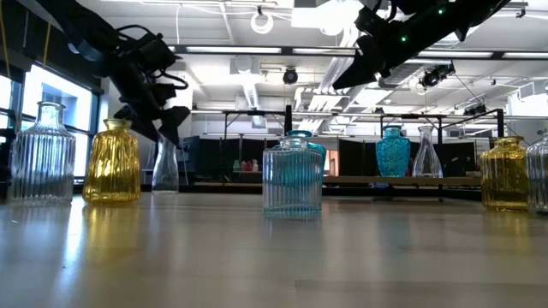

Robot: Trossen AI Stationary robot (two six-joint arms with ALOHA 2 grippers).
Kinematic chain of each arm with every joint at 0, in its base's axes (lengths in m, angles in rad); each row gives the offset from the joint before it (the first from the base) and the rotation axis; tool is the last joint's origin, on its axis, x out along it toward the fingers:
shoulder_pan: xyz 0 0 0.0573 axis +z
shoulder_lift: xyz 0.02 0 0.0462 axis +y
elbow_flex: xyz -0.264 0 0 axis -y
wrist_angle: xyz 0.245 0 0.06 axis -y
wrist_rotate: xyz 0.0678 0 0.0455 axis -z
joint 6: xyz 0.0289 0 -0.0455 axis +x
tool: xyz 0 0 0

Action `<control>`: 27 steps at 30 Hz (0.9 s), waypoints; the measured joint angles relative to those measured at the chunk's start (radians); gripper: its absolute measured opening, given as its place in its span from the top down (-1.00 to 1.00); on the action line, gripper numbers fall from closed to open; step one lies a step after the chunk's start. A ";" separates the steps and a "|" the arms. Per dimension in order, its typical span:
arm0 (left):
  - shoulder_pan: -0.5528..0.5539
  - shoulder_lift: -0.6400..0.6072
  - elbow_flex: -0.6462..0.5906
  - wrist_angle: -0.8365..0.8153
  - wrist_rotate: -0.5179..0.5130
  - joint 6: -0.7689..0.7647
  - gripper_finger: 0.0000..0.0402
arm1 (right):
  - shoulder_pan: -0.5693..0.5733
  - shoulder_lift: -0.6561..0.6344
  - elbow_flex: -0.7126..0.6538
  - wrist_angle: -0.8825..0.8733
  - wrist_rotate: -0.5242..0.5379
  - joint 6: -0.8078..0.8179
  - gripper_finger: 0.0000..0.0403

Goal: Sort vases onto shelf
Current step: Put the transparent vase on the shelf

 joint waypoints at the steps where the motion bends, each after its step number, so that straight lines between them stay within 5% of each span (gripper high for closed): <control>1: 0.000 0.003 0.000 -0.006 0.017 0.005 -0.18 | 0.000 0.000 0.000 0.000 0.000 0.000 1.00; 8: 0.000 0.003 0.000 -0.006 0.090 0.052 0.16 | 0.000 0.000 0.000 0.000 0.000 0.001 1.00; 27: -0.038 -0.125 0.074 -0.128 0.263 0.079 0.18 | 0.000 0.000 0.000 -0.007 0.000 0.022 1.00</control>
